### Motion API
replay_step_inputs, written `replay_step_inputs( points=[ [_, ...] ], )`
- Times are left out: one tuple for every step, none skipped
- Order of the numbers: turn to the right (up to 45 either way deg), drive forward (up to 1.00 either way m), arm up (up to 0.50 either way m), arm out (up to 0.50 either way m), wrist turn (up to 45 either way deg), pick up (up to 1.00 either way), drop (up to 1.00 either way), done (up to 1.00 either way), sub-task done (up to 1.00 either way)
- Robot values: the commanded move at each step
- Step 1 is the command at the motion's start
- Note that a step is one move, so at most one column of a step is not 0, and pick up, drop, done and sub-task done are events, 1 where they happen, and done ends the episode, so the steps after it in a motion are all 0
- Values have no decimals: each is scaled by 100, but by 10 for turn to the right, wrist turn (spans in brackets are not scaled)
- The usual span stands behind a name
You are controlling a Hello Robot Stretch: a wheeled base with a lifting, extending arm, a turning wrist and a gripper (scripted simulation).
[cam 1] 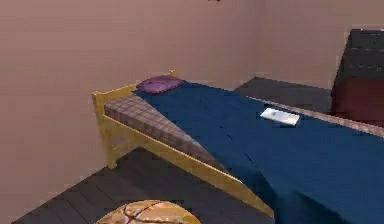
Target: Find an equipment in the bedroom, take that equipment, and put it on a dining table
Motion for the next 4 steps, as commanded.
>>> replay_step_inputs(
  points=[
    [-450, 0, 0, 0, 0, 0, 0, 0, 0],
    [-120, 0, 0, 0, 0, 0, 0, 0, 0],
    [450, 0, 0, 0, 0, 0, 0, 0, 0],
    [450, 0, 0, 0, 0, 0, 0, 0, 0]
  ],
)
